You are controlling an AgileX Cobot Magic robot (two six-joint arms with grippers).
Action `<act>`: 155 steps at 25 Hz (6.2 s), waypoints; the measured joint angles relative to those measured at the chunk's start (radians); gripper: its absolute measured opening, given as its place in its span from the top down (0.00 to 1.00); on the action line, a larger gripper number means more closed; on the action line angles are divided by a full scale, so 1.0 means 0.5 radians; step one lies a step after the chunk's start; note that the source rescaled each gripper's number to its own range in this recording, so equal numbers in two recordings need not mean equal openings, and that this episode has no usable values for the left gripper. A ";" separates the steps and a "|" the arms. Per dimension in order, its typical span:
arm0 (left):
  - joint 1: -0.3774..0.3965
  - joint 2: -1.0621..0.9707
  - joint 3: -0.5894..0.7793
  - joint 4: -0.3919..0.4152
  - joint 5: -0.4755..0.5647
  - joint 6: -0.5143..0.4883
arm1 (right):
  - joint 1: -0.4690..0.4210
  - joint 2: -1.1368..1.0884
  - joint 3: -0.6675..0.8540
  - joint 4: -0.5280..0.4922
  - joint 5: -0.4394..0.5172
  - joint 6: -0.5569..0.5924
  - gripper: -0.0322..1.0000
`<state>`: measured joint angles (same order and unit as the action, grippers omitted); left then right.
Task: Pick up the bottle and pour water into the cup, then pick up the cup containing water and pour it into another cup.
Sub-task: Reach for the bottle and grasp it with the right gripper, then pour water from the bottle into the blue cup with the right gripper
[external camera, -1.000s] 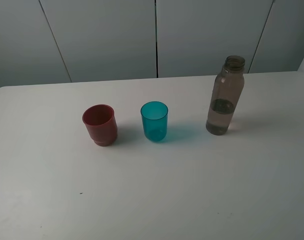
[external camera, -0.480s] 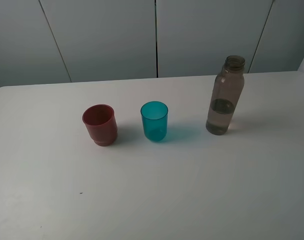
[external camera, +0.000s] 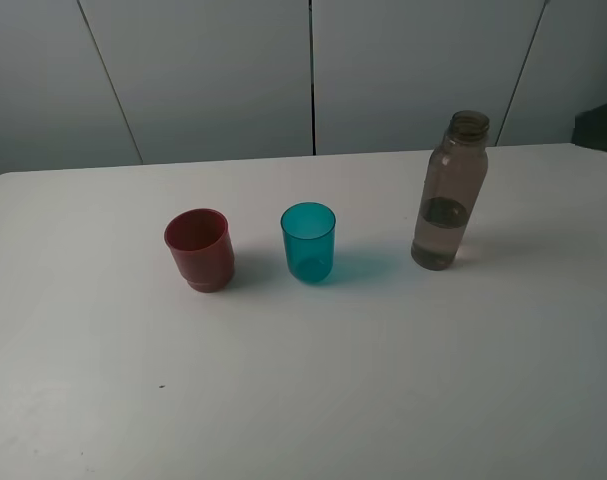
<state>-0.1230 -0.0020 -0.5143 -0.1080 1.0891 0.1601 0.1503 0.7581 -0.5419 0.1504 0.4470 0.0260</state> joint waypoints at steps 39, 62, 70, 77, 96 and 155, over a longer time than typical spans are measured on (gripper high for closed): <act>0.000 0.000 0.000 0.000 0.000 0.008 | 0.295 1.590 0.833 -0.279 -3.110 0.172 0.00; 0.000 0.000 0.000 0.000 0.000 0.005 | 0.295 2.345 0.336 -0.227 -3.222 0.155 0.00; 0.000 0.000 0.000 0.000 0.000 0.005 | 0.295 2.473 0.169 -0.227 -3.221 0.153 0.00; 0.000 0.000 0.000 0.000 0.000 0.005 | 0.295 2.478 0.142 -0.265 -3.110 0.150 0.63; 0.000 0.000 0.000 0.000 0.000 0.005 | 0.295 2.478 0.138 -0.301 -3.068 0.106 0.96; 0.000 0.000 0.000 0.000 0.000 0.005 | 0.470 1.729 -0.515 -2.800 -0.507 0.502 0.96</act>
<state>-0.1230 -0.0020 -0.5143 -0.1080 1.0891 0.1625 0.3855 1.6228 -0.7996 -1.2498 0.1937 0.2770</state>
